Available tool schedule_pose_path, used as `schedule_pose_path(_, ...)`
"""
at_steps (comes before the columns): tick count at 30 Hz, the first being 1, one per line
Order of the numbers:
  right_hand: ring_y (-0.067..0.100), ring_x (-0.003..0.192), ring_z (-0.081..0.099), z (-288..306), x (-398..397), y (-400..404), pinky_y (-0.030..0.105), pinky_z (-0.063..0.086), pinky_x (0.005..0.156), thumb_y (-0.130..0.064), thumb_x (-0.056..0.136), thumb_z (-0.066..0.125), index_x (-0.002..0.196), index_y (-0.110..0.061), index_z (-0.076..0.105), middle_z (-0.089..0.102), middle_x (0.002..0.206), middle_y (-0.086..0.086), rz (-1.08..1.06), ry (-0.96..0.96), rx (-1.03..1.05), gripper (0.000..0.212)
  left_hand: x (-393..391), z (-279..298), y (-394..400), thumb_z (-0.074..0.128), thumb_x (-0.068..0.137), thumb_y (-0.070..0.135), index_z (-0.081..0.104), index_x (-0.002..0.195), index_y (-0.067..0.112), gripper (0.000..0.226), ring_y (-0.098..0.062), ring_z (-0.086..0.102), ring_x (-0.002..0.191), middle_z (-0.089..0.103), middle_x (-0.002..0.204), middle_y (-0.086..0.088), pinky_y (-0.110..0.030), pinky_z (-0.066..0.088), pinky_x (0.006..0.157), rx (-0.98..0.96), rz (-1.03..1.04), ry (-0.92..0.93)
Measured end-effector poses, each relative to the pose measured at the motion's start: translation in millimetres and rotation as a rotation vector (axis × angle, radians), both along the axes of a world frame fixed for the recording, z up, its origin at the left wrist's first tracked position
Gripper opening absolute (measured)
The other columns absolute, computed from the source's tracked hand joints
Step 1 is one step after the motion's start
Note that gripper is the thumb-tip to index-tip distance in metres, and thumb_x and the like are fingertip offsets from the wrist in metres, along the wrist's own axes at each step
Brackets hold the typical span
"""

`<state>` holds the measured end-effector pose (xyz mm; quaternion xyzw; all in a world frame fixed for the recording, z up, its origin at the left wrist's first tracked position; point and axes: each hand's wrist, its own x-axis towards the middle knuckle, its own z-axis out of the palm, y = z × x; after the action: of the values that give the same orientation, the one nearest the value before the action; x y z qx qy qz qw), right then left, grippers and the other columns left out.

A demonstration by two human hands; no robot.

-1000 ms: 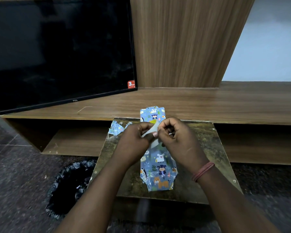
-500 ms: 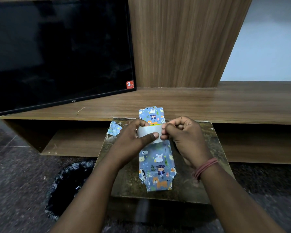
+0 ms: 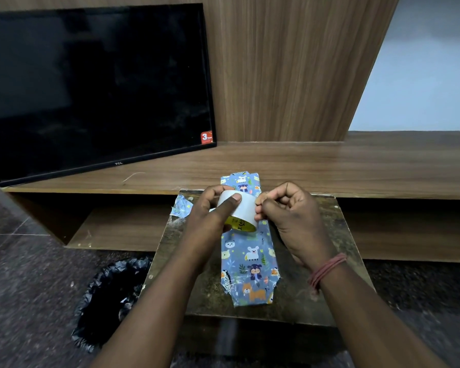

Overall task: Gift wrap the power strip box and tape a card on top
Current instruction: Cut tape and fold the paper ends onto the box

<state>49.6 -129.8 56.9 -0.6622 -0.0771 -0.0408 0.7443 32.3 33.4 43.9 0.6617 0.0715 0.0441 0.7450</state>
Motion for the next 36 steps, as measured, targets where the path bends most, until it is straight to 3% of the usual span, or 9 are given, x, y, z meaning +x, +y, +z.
schedule_pose_path(5, 0.027, 0.071, 0.067, -0.3, -0.5, -4.1, 0.036, 0.059, 0.071, 0.019, 0.084, 0.061, 0.08, -0.004, 0.058, 0.071, 0.086, 0.018, 0.124, -0.061, -0.016, 0.023, 0.1, 2.4, -2.7, 0.068, 0.095, 0.021, 0.065, 0.119, 0.012, 0.025, -0.017, 0.068, 0.079, 0.068, 0.104, -0.012, -0.024, 0.053, 0.059, -0.099, 0.0, 0.042)
schedule_pose_path(11, 0.027, 0.069, 0.065, -2.0, 2.4, -6.0, 0.033, 0.057, 0.067, 0.017, 0.088, 0.056, 0.083, -0.004, 0.055, 0.069, 0.083, 0.018, 0.132, -0.03, 0.02, 0.022, -2.2, 4.3, -4.2, 0.069, 0.095, 0.02, 0.065, 0.117, 0.011, 0.024, -0.017, 0.068, 0.081, 0.069, 0.107, -0.016, -0.022, 0.052, 0.058, -0.081, 0.008, 0.04)
schedule_pose_path(16, 0.022, 0.067, 0.061, -0.7, 1.6, -1.1, 0.035, 0.057, 0.064, 0.002, 0.096, 0.057, 0.106, -0.004, 0.053, 0.063, 0.077, 0.014, 0.084, 0.195, 0.338, 0.012, -1.7, 3.2, -2.2, 0.075, 0.084, 0.038, 0.07, 0.106, 0.026, 0.026, -0.018, 0.068, 0.095, 0.069, 0.11, 0.001, -0.032, 0.055, 0.073, 0.072, 0.032, -0.045)
schedule_pose_path(20, 0.014, 0.061, 0.059, -2.7, 1.9, -0.5, 0.025, 0.052, 0.058, -0.012, 0.082, 0.081, 0.108, -0.005, 0.064, 0.066, 0.075, 0.004, 0.045, 0.181, 0.015, 0.032, -2.8, 5.3, -2.5, 0.079, 0.087, 0.03, 0.071, 0.105, 0.029, 0.02, -0.021, 0.069, 0.104, 0.069, 0.111, 0.008, -0.039, 0.058, 0.085, 0.139, 0.04, -0.069)
schedule_pose_path(22, 0.012, 0.056, 0.056, -3.9, 0.6, 2.5, 0.024, 0.048, 0.055, -0.013, 0.079, 0.085, 0.099, -0.009, 0.069, 0.064, 0.072, 0.005, 0.0, 0.177, -0.122, 0.025, -2.6, 5.7, -3.4, 0.077, 0.089, 0.023, 0.072, 0.106, 0.027, 0.018, -0.017, 0.069, 0.099, 0.07, 0.107, 0.012, -0.031, 0.059, 0.079, 0.164, 0.046, -0.085)
schedule_pose_path(25, 0.011, 0.056, 0.058, -3.0, -1.2, 4.1, 0.026, 0.05, 0.054, -0.015, 0.077, 0.086, 0.087, -0.012, 0.072, 0.07, 0.075, 0.013, -0.084, 0.193, -0.179, 0.017, -2.9, 5.2, -5.1, 0.079, 0.087, 0.021, 0.071, 0.109, 0.024, 0.023, -0.007, 0.066, 0.09, 0.069, 0.108, 0.012, -0.018, 0.054, 0.068, 0.208, 0.071, -0.119)
schedule_pose_path(29, 0.012, 0.056, 0.059, -1.5, -3.6, 6.7, 0.03, 0.052, 0.057, -0.015, 0.077, 0.086, 0.081, -0.01, 0.073, 0.072, 0.075, 0.014, -0.2, 0.202, -0.209, 0.015, -3.4, 4.1, -9.3, 0.084, 0.082, 0.028, 0.07, 0.11, 0.031, 0.031, 0.004, 0.064, 0.083, 0.068, 0.111, 0.012, -0.014, 0.05, 0.065, 0.282, 0.142, -0.163)
schedule_pose_path(32, 0.012, 0.058, 0.061, -1.2, -7.2, 11.6, 0.025, 0.05, 0.053, -0.014, 0.08, 0.083, 0.079, -0.007, 0.074, 0.074, 0.076, 0.013, -0.176, 0.281, -0.153, 0.011, -0.9, 0.2, -13.0, 0.085, 0.072, 0.044, 0.071, 0.109, 0.038, 0.039, -0.001, 0.066, 0.099, 0.069, 0.114, 0.015, -0.028, 0.057, 0.079, 0.314, 0.214, -0.174)
schedule_pose_path(36, 0.011, 0.066, 0.061, 4.7, -7.2, 11.4, 0.027, 0.051, 0.065, -0.015, 0.082, 0.081, 0.08, -0.01, 0.07, 0.072, 0.075, 0.004, -0.004, 0.478, 0.032, 0.012, -0.1, 1.2, -15.8, 0.078, 0.067, 0.048, 0.072, 0.108, 0.038, 0.042, -0.01, 0.068, 0.101, 0.069, 0.114, 0.011, -0.043, 0.061, 0.084, 0.23, 0.223, -0.157)
